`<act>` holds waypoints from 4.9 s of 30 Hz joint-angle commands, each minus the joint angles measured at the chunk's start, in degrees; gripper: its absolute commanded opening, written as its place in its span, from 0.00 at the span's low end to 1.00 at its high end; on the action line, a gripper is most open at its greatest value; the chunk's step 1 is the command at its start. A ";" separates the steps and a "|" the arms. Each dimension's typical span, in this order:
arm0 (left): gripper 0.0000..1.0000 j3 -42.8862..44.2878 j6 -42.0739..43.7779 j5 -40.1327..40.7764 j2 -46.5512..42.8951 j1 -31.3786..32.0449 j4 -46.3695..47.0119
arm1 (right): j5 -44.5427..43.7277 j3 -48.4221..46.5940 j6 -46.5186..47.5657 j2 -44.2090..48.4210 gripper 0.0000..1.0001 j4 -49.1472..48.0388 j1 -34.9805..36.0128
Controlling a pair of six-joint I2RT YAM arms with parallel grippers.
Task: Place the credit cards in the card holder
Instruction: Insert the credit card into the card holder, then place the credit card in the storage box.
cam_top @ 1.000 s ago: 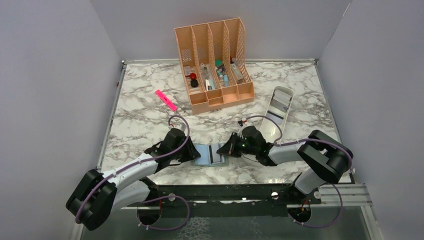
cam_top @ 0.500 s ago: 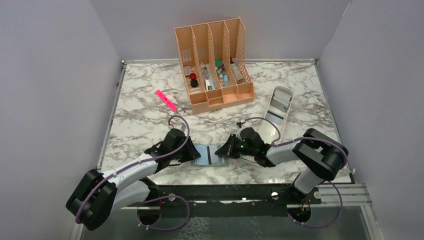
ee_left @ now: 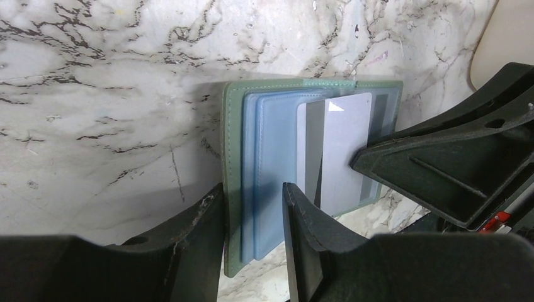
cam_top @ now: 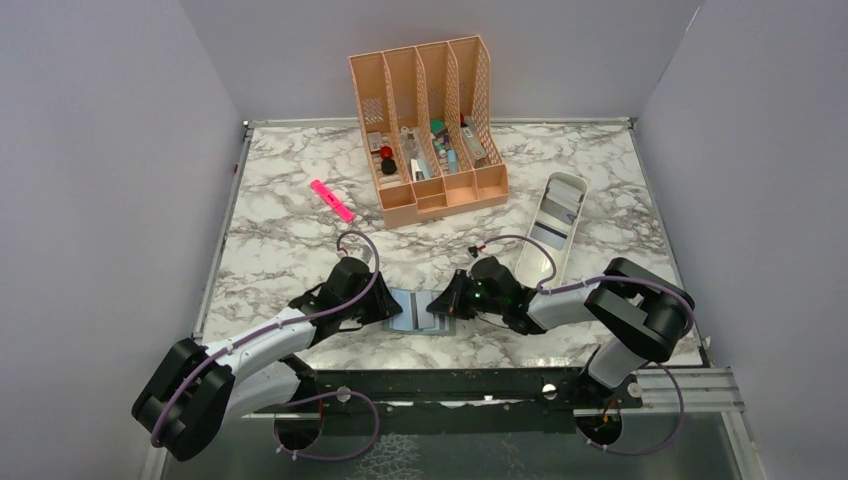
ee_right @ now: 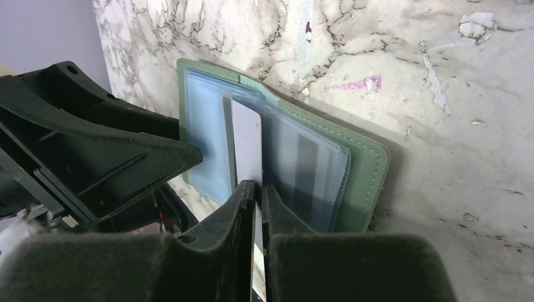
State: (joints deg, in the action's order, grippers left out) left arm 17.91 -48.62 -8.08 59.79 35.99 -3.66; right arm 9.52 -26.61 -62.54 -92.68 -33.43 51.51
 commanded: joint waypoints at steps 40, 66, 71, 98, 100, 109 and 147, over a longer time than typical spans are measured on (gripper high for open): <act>0.41 -2.75 -4.20 -3.26 -0.82 -0.10 5.97 | -1.25 -10.13 6.84 -1.84 0.38 8.00 4.54; 0.41 -3.57 -3.94 -3.52 -1.06 -0.08 6.72 | -5.40 -11.52 5.94 -1.88 0.54 13.52 4.65; 0.41 -3.70 -4.00 -3.61 -1.00 -0.10 7.39 | -4.53 -12.13 5.13 -2.86 0.54 12.03 4.79; 0.41 -2.90 -2.72 -3.75 0.22 -0.06 7.19 | -3.90 -10.25 9.16 0.52 0.49 7.02 4.84; 0.41 -2.65 -2.36 -3.10 -0.24 -0.12 6.41 | -7.35 -11.41 13.09 3.97 0.49 12.55 4.83; 0.21 -0.32 -0.82 -2.83 -0.11 -0.13 4.44 | -22.25 -17.84 36.32 17.51 0.51 31.33 3.07; 0.26 10.44 9.81 -7.01 5.40 -0.87 -1.82 | -17.91 -32.46 90.03 12.84 0.52 54.52 -39.77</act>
State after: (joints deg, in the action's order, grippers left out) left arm 26.50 -39.51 -14.83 67.02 35.35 -3.62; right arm -6.96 -59.79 22.85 -79.53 16.91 12.32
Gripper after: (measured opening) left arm 0.246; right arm 0.521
